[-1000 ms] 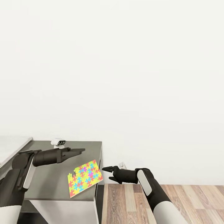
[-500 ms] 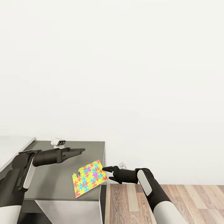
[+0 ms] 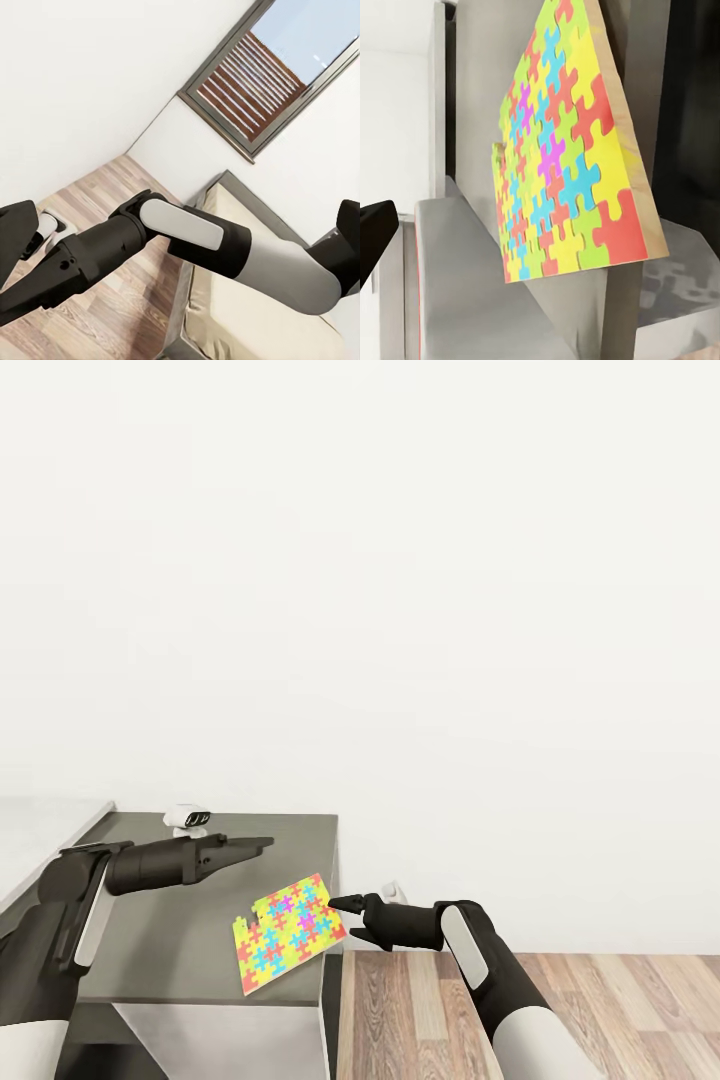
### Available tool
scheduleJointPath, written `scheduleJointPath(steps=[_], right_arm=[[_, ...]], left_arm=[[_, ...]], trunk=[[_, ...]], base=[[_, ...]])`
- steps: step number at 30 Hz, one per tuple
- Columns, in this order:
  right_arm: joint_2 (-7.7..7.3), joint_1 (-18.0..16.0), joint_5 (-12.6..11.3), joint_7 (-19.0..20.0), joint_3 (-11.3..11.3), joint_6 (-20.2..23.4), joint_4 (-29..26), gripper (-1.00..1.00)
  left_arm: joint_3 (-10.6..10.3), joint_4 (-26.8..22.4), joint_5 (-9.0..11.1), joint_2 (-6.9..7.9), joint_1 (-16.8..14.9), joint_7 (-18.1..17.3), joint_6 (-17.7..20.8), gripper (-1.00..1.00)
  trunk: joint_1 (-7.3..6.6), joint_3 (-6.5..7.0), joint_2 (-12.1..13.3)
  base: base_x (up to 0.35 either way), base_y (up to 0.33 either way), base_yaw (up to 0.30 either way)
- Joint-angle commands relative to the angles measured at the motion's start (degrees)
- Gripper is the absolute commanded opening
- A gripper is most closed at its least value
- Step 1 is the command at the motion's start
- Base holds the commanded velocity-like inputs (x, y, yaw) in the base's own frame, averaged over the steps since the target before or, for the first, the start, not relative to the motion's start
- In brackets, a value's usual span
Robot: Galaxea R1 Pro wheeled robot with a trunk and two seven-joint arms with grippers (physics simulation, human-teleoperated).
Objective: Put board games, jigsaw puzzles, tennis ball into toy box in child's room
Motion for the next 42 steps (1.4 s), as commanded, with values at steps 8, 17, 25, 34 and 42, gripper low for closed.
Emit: scheduleJointPath(steps=[8, 17, 25, 34, 42], right_arm=[[0.05, -0.04, 0.20, 0.22, -0.19, 0.30, -0.01, 1.00], [0.05, -0.04, 0.20, 0.22, -0.19, 0.30, -0.01, 1.00], [0.05, -0.04, 0.20, 0.22, -0.20, 0.30, -0.01, 1.00], [0.05, -0.04, 0.20, 0.23, -0.20, 0.30, -0.01, 1.00], [0.05, -0.04, 0.20, 0.22, -0.20, 0.30, -0.01, 1.00]], left_arm=[[-0.01, 0.02, -0.03, 0.10, -0.03, -0.23, 0.59, 1.00], [-0.01, 0.04, -0.03, 0.05, -0.03, -0.23, 0.59, 1.00], [-0.01, 0.03, -0.03, 0.09, -0.03, -0.23, 0.59, 1.00], [-0.01, 0.00, -0.03, 0.16, -0.03, -0.23, 0.51, 1.00], [-0.01, 0.00, -0.03, 0.11, -0.03, -0.23, 0.57, 1.00]], trunk=[[0.22, -0.24, -0.43], [2.19, -1.85, -4.04], [2.63, -2.21, -4.85], [2.85, -2.39, -5.25], [4.61, -3.83, -8.46]], base=[[-0.001, 0.001, 0.000], [0.000, 0.000, 0.000], [0.000, 0.000, 0.000], [0.000, 0.000, 0.000], [0.000, 0.000, 0.000]])
